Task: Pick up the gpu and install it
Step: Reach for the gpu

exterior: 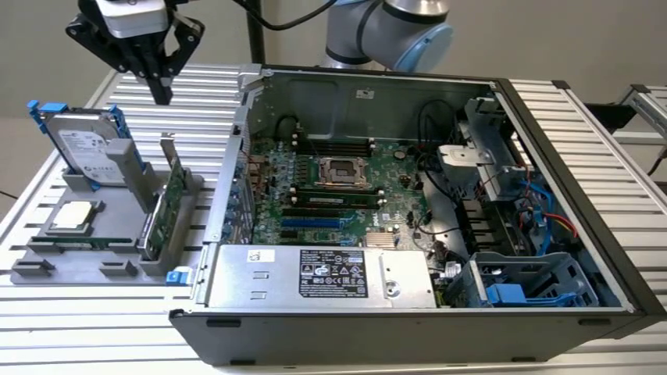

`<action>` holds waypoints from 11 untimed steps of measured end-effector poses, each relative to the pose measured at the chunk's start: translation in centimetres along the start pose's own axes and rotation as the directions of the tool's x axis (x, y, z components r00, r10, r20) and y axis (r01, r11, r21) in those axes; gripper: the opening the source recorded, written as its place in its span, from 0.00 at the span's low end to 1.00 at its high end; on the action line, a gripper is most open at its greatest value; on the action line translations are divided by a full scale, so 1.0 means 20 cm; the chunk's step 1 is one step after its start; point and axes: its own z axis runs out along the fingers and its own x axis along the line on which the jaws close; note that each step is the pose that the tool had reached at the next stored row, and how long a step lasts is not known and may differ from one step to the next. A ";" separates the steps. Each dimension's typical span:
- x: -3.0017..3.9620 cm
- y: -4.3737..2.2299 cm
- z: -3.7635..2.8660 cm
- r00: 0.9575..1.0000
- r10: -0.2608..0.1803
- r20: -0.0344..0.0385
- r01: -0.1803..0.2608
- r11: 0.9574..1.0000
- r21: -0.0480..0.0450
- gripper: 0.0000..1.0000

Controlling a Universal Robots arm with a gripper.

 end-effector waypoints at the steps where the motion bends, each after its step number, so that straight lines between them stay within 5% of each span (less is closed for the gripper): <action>1: 0.008 0.000 0.000 1.000 0.000 0.000 0.000 1.000 0.000 0.00; 11: 0.089 -0.002 -0.002 1.000 -0.003 0.000 0.003 1.000 0.000 0.00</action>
